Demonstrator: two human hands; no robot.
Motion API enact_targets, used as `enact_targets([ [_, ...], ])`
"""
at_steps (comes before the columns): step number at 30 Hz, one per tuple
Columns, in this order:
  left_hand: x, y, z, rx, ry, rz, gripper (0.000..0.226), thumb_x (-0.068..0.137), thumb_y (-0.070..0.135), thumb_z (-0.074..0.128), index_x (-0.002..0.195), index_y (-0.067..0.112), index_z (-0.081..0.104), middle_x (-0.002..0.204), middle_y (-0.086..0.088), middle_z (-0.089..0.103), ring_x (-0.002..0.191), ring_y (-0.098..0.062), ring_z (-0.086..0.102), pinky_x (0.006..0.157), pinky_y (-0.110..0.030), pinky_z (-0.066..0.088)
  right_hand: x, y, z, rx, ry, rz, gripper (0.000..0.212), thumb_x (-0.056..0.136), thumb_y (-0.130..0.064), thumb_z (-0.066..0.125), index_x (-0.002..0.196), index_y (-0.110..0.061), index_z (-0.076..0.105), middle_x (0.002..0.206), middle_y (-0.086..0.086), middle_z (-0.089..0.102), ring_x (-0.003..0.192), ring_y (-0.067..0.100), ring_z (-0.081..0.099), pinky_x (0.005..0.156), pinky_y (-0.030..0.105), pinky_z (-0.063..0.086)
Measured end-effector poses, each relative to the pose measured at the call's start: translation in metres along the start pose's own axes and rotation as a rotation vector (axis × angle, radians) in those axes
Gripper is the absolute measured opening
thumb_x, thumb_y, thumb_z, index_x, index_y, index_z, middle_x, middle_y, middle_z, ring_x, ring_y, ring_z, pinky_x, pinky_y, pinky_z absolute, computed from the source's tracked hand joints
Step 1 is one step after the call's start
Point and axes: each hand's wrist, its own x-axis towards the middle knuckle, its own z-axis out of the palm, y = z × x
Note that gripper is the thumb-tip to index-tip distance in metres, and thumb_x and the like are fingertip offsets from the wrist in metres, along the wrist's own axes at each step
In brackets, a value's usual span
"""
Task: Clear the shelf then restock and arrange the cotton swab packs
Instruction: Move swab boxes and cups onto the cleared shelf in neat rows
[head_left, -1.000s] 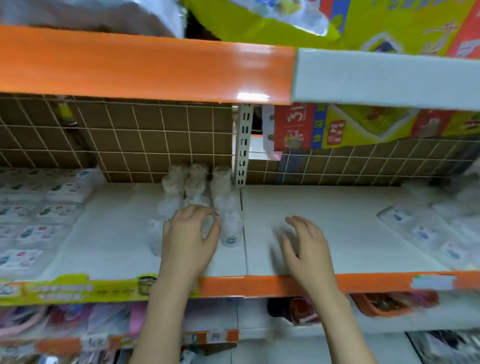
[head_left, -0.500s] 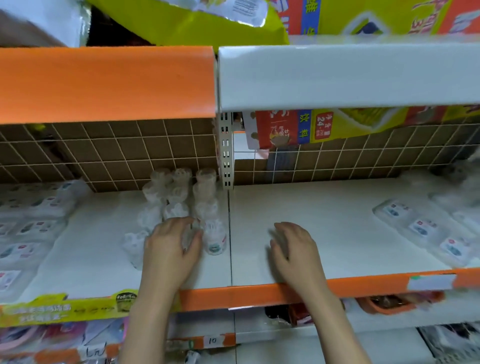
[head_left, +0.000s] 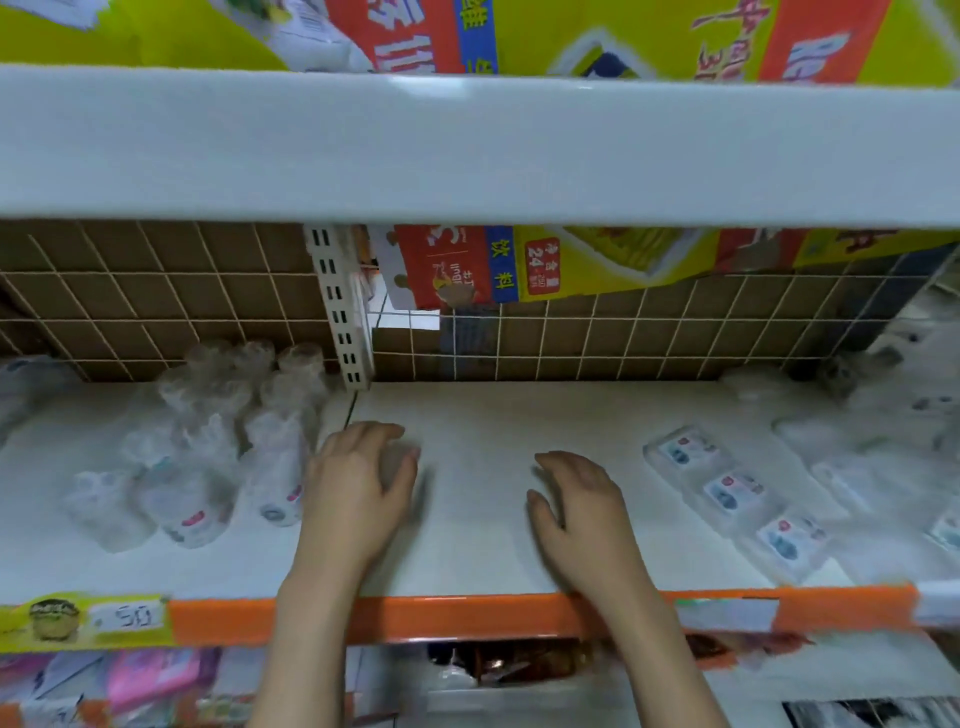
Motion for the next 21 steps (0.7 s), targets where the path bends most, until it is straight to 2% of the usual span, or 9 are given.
enact_targets([
  [4, -0.004, 0.094, 0.055, -0.034, -0.120, 0.039, 0.035, 0.090, 0.038, 0.050, 0.116, 0.019, 0.063, 0.118, -0.002, 0.062, 0.109, -0.024, 0.054, 0.090, -0.038, 0.040, -0.008, 0.060, -0.051, 0.007, 0.076, 0.013, 0.046, 0.085, -0.032, 0.046, 0.127, -0.015, 0.056, 0.125, 0.005, 0.059, 0.116, 0.023, 0.052, 0.099, 0.033, 0.037],
  [9, -0.020, 0.179, 0.107, -0.016, -0.254, 0.146, 0.036, 0.092, 0.041, 0.048, 0.121, 0.024, 0.059, 0.123, 0.004, 0.059, 0.112, -0.020, 0.051, 0.090, -0.034, 0.039, -0.025, 0.122, -0.091, 0.009, 0.150, 0.063, 0.047, 0.083, -0.034, 0.044, 0.122, -0.012, 0.058, 0.117, 0.006, 0.063, 0.109, 0.024, 0.056, 0.093, 0.030, 0.039],
  [13, -0.024, 0.184, 0.115, 0.048, -0.312, 0.091, 0.046, 0.083, 0.047, 0.039, 0.115, 0.024, 0.062, 0.117, 0.002, 0.062, 0.107, -0.025, 0.054, 0.085, -0.035, 0.040, -0.034, 0.148, -0.099, 0.006, 0.140, 0.070, 0.051, 0.081, -0.037, 0.040, 0.120, -0.010, 0.059, 0.114, 0.008, 0.063, 0.106, 0.027, 0.057, 0.093, 0.032, 0.041],
  [17, -0.024, 0.175, 0.113, 0.077, -0.321, 0.036, 0.048, 0.081, 0.049, 0.037, 0.114, 0.025, 0.062, 0.114, 0.001, 0.063, 0.106, -0.025, 0.055, 0.086, -0.036, 0.043, -0.033, 0.161, -0.100, 0.034, 0.144, 0.101, 0.043, 0.080, -0.025, 0.052, 0.119, -0.009, 0.060, 0.115, 0.008, 0.064, 0.106, 0.028, 0.056, 0.093, 0.035, 0.042],
  [21, -0.021, 0.169, 0.116, 0.096, -0.345, 0.033, 0.038, 0.090, 0.047, 0.044, 0.119, 0.028, 0.060, 0.118, 0.002, 0.060, 0.108, -0.022, 0.053, 0.088, -0.036, 0.044, -0.033, 0.173, -0.105, 0.031, 0.130, 0.135, 0.039, 0.083, -0.015, 0.063, 0.122, -0.010, 0.058, 0.117, 0.007, 0.062, 0.109, 0.027, 0.054, 0.095, 0.035, 0.041],
])
